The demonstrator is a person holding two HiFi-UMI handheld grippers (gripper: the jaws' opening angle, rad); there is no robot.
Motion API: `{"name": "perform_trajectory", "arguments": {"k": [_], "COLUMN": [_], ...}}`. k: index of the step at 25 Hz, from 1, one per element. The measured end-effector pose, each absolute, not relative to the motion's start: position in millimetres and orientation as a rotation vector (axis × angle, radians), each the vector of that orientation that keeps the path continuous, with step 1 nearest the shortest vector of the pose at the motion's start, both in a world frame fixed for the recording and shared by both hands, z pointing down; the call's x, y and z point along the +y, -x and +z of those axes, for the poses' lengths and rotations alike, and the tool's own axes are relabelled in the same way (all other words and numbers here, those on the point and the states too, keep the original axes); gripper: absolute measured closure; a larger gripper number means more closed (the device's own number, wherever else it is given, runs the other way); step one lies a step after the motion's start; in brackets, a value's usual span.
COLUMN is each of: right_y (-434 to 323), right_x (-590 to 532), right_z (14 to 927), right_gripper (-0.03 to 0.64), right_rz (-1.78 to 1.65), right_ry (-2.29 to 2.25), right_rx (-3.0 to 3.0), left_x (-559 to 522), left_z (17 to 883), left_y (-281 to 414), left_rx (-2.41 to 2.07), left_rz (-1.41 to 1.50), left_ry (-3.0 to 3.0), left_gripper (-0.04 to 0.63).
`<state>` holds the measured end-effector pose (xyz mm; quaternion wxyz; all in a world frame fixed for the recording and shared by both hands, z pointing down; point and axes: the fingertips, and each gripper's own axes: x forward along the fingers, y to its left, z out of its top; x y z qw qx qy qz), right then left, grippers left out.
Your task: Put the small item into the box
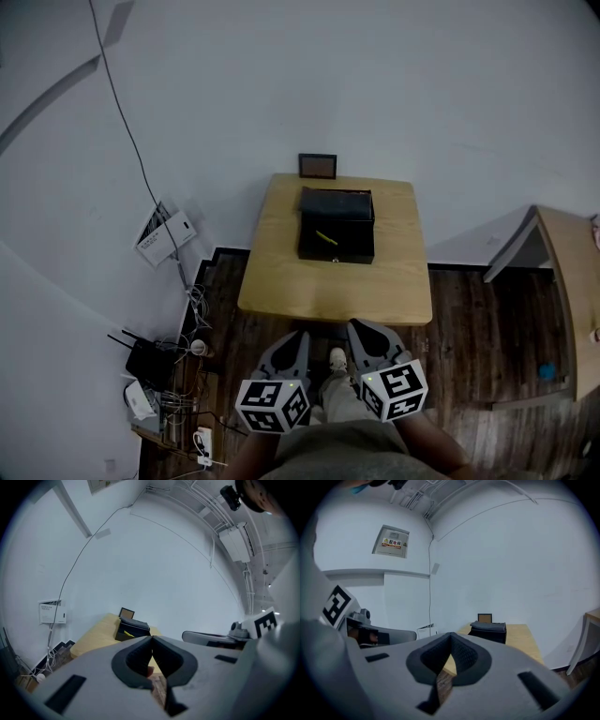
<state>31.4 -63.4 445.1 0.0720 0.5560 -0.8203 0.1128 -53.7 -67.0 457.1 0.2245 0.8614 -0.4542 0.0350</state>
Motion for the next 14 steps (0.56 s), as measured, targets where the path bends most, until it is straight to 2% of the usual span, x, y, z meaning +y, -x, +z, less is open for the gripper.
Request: {"name": "perform_trajectory", "arguments": {"k": [14], "right_y": [-23], "right_x": [-69], "right_z": [445], "right_gripper": [0.617], "right_rz": [0.307], "right_ry": [-1.642], "right_rx": [-2.472], "left_x": [-79], "left_z": [456], "left_y": [55], "left_rx": [-1.24], "left_rz": [0.082], "left_ry": [-2.38], "left_gripper": [0.592]}}
